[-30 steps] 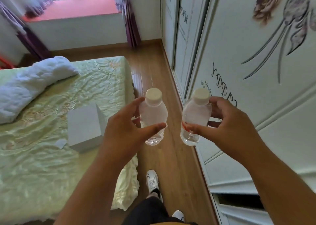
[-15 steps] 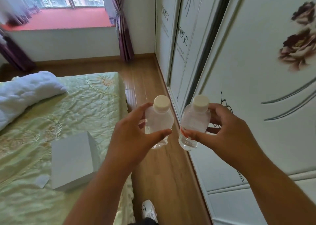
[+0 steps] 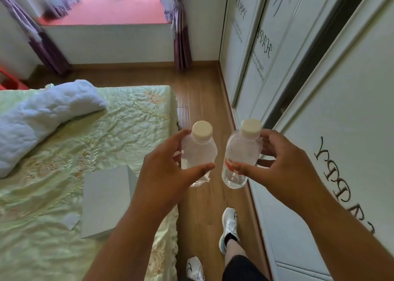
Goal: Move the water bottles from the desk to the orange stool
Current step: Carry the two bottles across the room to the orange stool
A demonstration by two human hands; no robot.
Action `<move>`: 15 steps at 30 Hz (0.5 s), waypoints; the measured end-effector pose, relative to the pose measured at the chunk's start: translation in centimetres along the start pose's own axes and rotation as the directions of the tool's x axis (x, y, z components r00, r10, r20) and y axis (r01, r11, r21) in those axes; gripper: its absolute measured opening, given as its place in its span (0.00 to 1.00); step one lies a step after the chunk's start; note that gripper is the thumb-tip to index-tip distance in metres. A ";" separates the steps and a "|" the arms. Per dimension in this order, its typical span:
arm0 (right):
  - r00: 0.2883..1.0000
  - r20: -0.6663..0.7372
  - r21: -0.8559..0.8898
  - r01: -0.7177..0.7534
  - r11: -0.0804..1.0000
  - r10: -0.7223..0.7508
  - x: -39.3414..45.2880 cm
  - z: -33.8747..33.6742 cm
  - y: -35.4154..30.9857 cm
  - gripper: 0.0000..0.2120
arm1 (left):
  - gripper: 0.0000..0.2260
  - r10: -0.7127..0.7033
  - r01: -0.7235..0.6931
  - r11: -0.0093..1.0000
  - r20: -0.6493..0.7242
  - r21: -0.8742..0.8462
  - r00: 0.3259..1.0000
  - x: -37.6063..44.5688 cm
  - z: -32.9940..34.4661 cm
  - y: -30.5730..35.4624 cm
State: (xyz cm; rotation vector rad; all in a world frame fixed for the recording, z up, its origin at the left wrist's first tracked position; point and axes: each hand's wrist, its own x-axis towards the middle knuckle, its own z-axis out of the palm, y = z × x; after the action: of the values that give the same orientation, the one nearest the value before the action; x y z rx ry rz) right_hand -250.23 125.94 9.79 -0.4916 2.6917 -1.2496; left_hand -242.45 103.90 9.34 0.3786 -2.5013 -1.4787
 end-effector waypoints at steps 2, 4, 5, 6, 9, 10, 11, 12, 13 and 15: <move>1.000 0.023 0.007 0.011 1.000 -0.011 2.3 0.2 0.3 0.38 | 0.42 -0.028 0.028 1.000 -0.017 0.006 0.999 1.7 0.0 -0.3; 0.999 0.038 0.020 0.029 0.999 -0.030 4.9 0.1 0.6 0.39 | 0.42 -0.040 0.040 0.999 -0.036 0.008 0.999 3.8 0.2 -0.3; 0.998 0.046 0.031 0.040 0.999 -0.041 6.3 0.0 0.9 0.40 | 0.41 -0.040 0.040 0.999 -0.045 0.012 0.998 4.9 0.4 -0.2; 0.997 0.054 0.046 0.049 0.998 -0.052 7.7 -0.3 1.2 0.40 | 0.41 -0.038 0.038 0.999 -0.054 0.016 0.998 6.1 0.7 0.0; 0.994 0.073 0.085 0.070 0.994 -0.077 12.3 -1.4 1.8 0.38 | 0.38 -0.032 0.034 0.999 -0.084 0.023 0.996 10.1 1.6 1.2; 0.993 0.076 0.092 0.078 0.993 -0.085 13.9 -1.9 1.9 0.38 | 0.38 -0.029 0.032 0.999 -0.094 0.024 0.995 11.5 1.9 1.7; 0.992 0.077 0.098 0.088 0.991 -0.096 15.5 -2.5 2.1 0.38 | 0.39 -0.026 0.028 0.999 -0.103 0.026 0.994 12.9 2.2 2.2; 0.991 0.077 0.103 0.099 0.990 -0.107 17.0 -3.0 2.3 0.38 | 0.39 -0.022 0.025 0.999 -0.110 0.031 0.994 14.3 2.6 2.6; 0.990 0.076 0.106 0.109 0.988 -0.118 18.5 -3.6 2.6 0.38 | 0.40 -0.016 0.021 0.999 -0.118 0.039 0.993 15.7 3.0 3.1; 0.988 0.078 0.103 0.127 0.987 -0.135 21.4 -4.5 3.0 0.38 | 0.38 0.004 0.004 0.999 -0.142 0.054 0.990 18.0 3.9 4.0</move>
State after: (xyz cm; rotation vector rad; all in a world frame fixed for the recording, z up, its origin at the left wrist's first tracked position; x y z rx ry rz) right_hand -272.16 123.59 10.79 -0.7021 2.5502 -1.3535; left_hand -261.12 103.11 11.89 0.4751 -2.4326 -1.3367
